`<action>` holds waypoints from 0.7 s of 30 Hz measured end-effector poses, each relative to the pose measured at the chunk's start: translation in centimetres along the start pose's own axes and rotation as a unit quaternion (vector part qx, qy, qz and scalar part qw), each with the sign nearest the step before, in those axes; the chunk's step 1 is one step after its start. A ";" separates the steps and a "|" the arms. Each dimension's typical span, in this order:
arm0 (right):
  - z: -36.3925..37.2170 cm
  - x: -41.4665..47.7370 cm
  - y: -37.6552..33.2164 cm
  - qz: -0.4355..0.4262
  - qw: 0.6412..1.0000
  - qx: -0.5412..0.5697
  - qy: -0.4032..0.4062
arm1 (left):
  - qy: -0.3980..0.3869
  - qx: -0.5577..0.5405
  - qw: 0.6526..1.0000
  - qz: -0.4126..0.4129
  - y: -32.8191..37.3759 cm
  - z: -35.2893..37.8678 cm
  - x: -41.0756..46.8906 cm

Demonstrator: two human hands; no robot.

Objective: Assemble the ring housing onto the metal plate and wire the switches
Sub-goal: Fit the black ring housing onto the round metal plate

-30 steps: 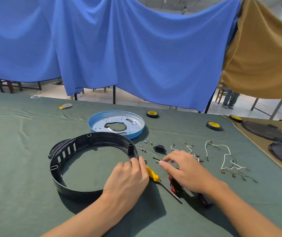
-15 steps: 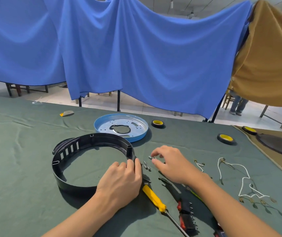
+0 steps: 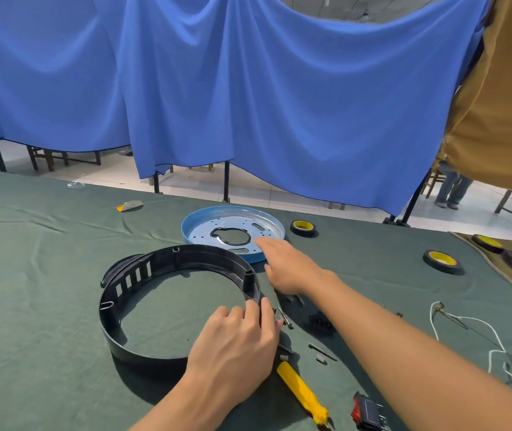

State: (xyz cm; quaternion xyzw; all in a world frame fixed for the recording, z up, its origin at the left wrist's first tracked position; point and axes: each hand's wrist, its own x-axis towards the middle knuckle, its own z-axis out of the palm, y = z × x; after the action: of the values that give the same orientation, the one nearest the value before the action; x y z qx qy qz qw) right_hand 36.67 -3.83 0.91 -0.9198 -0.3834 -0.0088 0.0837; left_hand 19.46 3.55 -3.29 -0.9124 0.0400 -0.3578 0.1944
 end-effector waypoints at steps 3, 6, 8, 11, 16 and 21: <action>0.4 0.8 -0.2 -0.017 0.997 -0.074 0.008 | 0.002 0.004 1.000 0.005 0.0 0.0 0.0; 0.7 1.4 -0.3 -0.034 0.989 -0.133 0.063 | 0.001 -0.004 1.000 0.010 -0.1 0.2 0.1; 0.9 1.7 -0.4 -0.044 0.984 -0.146 0.093 | 0.002 -0.010 1.000 0.010 -0.1 0.3 0.2; 1.0 1.9 -0.4 -0.061 0.973 -0.168 0.146 | 0.004 -0.022 1.000 0.015 -0.3 0.3 0.2; -0.5 1.3 -0.1 -0.074 0.967 -0.100 0.223 | -0.002 -0.046 0.999 0.013 -0.7 0.6 0.3; -3.6 -0.4 0.5 -0.051 0.962 -0.025 0.269 | -0.022 -0.049 0.998 0.027 -1.3 1.3 1.5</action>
State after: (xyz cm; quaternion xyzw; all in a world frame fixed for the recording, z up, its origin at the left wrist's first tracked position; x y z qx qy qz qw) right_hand 36.92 -4.98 4.36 -0.8645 -0.3930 -0.2694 0.1601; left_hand 21.36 4.86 -2.69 -0.9269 0.0781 -0.3303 0.1602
